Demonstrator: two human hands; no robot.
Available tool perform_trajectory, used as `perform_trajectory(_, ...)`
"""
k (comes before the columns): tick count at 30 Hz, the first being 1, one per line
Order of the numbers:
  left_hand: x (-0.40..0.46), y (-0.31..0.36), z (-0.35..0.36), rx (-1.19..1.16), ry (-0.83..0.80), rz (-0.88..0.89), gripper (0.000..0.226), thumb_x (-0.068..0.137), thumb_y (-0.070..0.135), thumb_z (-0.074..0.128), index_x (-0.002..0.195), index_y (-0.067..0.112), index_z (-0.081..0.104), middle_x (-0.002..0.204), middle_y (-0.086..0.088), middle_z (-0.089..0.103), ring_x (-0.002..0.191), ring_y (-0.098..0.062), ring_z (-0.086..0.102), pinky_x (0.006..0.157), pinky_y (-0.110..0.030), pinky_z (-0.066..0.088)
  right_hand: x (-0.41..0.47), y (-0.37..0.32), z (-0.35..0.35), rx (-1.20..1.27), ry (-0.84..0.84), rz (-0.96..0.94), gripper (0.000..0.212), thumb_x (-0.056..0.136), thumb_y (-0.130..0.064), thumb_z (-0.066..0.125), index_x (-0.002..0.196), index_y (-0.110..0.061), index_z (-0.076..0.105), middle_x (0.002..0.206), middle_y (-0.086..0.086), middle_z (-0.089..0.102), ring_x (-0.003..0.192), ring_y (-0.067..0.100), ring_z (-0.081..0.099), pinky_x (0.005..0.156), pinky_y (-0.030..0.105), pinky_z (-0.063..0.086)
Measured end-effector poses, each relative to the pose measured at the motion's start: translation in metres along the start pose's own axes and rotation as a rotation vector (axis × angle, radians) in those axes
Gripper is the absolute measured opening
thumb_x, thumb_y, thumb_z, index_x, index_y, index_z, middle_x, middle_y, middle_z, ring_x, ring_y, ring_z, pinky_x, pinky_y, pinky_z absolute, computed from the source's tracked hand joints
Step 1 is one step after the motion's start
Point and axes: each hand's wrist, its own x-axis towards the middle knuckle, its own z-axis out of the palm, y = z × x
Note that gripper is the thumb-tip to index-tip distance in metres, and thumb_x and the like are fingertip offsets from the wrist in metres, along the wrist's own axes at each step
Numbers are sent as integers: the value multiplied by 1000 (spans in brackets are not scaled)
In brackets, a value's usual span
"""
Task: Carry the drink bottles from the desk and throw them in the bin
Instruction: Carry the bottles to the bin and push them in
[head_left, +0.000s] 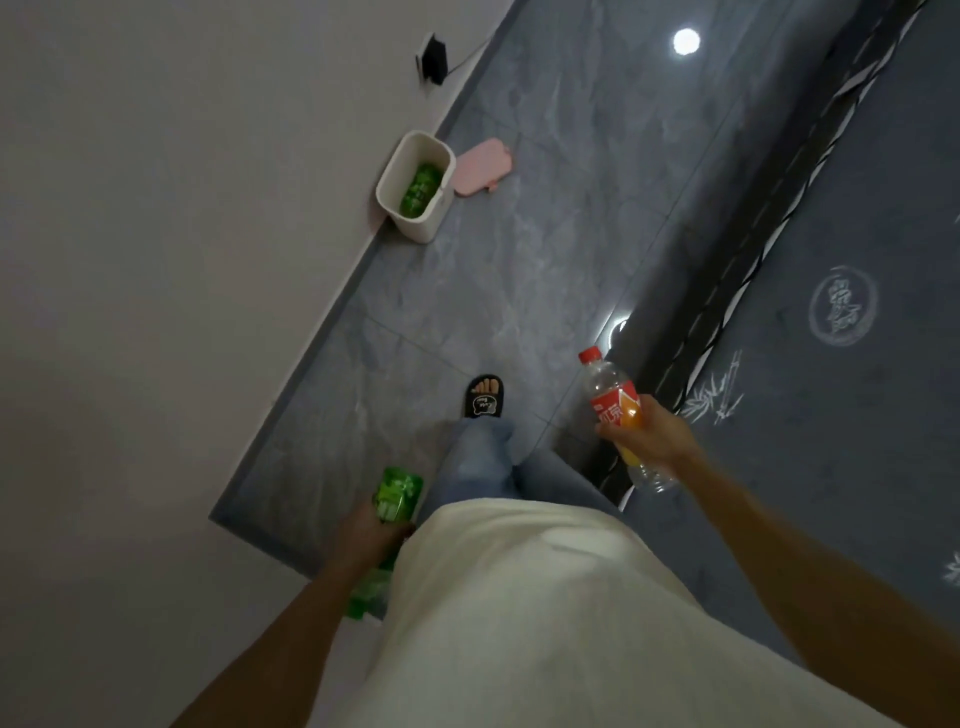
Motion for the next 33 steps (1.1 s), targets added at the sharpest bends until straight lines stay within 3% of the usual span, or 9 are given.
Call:
perform_trajectory(3, 32, 66, -31, 15, 5, 58, 43, 72, 22, 83, 111, 13, 67, 102, -14, 72, 97, -32, 68, 89, -42, 55, 9, -7, -17, 21, 9, 63, 78, 78, -59, 72, 135, -14, 45, 114, 8, 61, 97, 24, 58, 83, 39, 49)
perform_trajectory(9, 76, 217, -74, 80, 53, 268, 67, 67, 43, 79, 124, 20, 52, 104, 1, 61, 91, -20, 58, 75, -30, 45, 26, 6, -52, 50, 20, 213, 78, 78, -51, 77, 138, -12, 46, 129, 18, 61, 112, 36, 61, 95, 46, 49)
perform_trajectory(12, 92, 284, -81, 103, 66, 346, 66, 67, 43, 78, 123, 22, 51, 105, 1, 62, 92, -20, 60, 76, -31, 47, 34, 16, -76, 137, 28, 262, 76, 78, -47, 78, 138, -13, 47, 129, 19, 61, 108, 34, 61, 91, 42, 46)
perform_trajectory(17, 114, 365, -80, 82, 95, 344, 65, 69, 43, 79, 123, 21, 50, 105, 0, 63, 91, -21, 60, 76, -33, 48, 70, 28, -141, 176, -18, 326, 72, 82, -43, 76, 142, -15, 46, 135, 19, 58, 123, 38, 57, 104, 48, 44)
perform_trajectory(22, 125, 394, -70, 26, 145, 226, 65, 70, 37, 84, 123, 18, 53, 110, -6, 67, 97, -28, 65, 78, -34, 48, 125, 7, -224, 29, -32, 312, 75, 83, -49, 72, 143, -15, 43, 137, 18, 57, 123, 37, 57, 103, 47, 43)
perform_trajectory(26, 115, 390, -61, -123, 142, 186, 43, 69, 35, 84, 102, 42, 58, 88, 6, 65, 84, -21, 65, 74, -30, 43, 180, -49, -278, -196, -60, 192, 77, 82, -57, 70, 140, -14, 44, 132, 15, 61, 118, 34, 60, 100, 43, 46)
perform_trajectory(28, 112, 381, -56, -151, 170, 106, 37, 70, 41, 82, 99, 35, 62, 88, 3, 64, 86, -22, 65, 76, -29, 41, 206, -88, -295, -281, -63, 100, 75, 81, -58, 69, 136, -14, 45, 124, 12, 65, 102, 28, 63, 89, 38, 48)
perform_trajectory(30, 114, 368, -51, -219, 144, 7, 50, 70, 36, 85, 110, 20, 60, 102, -5, 66, 95, -26, 65, 79, -32, 45, 229, -132, -306, -344, -56, 22, 73, 80, -58, 70, 132, -12, 48, 118, 13, 66, 88, 22, 56, 81, 32, 44)
perform_trajectory(33, 115, 353, -45, -320, 118, -126, 71, 73, 32, 87, 129, 12, 48, 116, -12, 63, 93, -23, 59, 76, -32, 45, 263, -199, -311, -437, -95, -90, 80, 80, -61, 68, 138, -12, 44, 123, 14, 63, 102, 29, 63, 89, 38, 47)
